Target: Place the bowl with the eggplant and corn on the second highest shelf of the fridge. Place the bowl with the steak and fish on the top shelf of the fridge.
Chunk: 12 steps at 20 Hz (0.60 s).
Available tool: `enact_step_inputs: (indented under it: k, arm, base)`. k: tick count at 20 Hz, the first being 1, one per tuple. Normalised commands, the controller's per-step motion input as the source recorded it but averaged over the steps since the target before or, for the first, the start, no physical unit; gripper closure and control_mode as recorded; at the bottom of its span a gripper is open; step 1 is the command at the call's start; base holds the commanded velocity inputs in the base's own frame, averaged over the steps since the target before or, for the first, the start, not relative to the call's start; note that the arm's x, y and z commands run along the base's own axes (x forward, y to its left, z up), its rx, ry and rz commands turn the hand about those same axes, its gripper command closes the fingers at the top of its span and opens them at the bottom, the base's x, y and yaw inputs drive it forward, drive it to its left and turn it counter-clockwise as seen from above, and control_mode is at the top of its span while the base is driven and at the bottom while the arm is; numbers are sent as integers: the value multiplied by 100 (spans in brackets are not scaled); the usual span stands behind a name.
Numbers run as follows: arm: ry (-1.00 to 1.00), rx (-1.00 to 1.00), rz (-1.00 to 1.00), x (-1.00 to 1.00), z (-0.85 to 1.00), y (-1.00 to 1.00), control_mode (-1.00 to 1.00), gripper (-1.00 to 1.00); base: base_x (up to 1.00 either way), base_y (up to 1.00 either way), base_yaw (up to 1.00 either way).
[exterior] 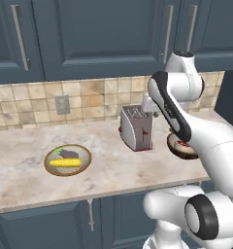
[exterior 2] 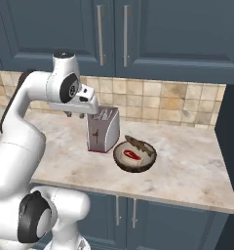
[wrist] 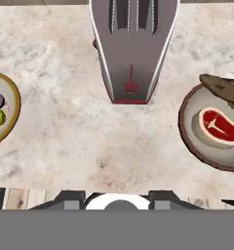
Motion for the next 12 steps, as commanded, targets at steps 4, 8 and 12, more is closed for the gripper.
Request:
enact_step_inputs:
  k: [4,8,12]
  arm:
    - [0,-2,0,0,-3,0,-100,-100]
    - [-1,1,-4,-27,-6,-16,-100,-100]
    - [-1,19,-36,-89,-19,-98,-100,-100]
  base:
    - [0,0,0]
    - [0,0,0]
    - [0,0,0]
